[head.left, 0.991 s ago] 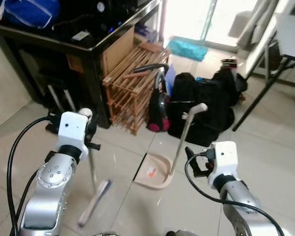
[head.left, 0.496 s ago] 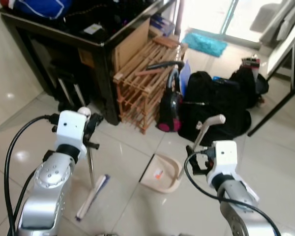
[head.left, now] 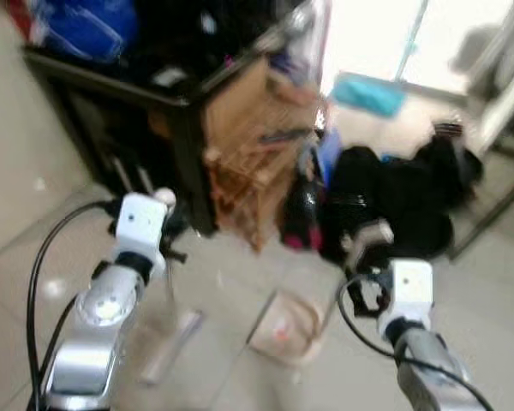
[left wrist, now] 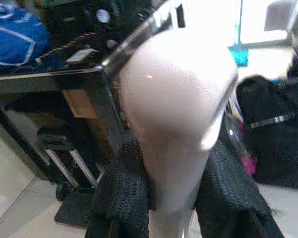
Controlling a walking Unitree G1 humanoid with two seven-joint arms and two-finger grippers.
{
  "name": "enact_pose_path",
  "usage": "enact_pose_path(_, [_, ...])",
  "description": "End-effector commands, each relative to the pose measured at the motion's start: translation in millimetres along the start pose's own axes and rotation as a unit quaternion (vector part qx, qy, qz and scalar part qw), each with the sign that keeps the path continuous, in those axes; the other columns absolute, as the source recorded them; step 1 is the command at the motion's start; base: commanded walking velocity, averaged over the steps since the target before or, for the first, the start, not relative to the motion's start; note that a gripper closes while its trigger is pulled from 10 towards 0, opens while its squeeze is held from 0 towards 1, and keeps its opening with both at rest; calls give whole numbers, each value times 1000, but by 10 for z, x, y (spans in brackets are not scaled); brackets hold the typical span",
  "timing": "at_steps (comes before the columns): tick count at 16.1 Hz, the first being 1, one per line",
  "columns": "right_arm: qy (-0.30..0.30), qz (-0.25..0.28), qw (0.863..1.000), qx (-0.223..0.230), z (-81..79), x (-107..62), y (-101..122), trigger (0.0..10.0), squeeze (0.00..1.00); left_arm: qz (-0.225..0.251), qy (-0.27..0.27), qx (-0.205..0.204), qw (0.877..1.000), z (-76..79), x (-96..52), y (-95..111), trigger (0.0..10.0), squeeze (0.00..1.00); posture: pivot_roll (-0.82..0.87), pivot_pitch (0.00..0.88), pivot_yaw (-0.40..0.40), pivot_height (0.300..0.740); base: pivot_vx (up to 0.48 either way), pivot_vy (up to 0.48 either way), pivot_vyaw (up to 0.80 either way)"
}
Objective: Sweep floor
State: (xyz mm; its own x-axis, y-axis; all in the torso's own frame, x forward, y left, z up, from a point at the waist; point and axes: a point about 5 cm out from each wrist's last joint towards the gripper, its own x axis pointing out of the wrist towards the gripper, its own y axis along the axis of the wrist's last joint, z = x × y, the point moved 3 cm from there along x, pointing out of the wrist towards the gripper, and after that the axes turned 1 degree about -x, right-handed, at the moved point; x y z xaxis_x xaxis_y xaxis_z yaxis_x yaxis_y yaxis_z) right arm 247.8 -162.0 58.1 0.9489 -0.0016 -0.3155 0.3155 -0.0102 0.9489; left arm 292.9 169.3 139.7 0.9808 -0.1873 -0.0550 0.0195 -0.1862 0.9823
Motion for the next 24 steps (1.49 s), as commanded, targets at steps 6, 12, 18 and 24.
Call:
enact_pose_path(6, [-31, 2, 999, -8, 63, -49, -32, 10000, 0, 6, -38, 12, 999, 108, 35, -64, 10000, 0, 25, 81, 14, 740, 273, 0, 0])
enact_pose_path(12, [-35, -3, 999, -8, 79, -70, -55, 10000, 0, 4, -43, 10, 999, 122, 21, -75, 10000, 0, 24, 84, 14, 740, 0, 0, 0])
enact_pose_path(18, [-57, -45, 997, 27, 217, -174, -282, 10000, 1000, -11, -54, -8, 998, 150, -70, -201, 10000, 0, 12, 84, 9, 740, 0, 0, 0])
enact_pose_path(24, [-2, -15, 998, 63, -3, 30, -135, 10000, 1000, -23, -51, -11, 998, 108, -174, -286, 10000, 0, 32, 70, -3, 740, 0, 0, 0])
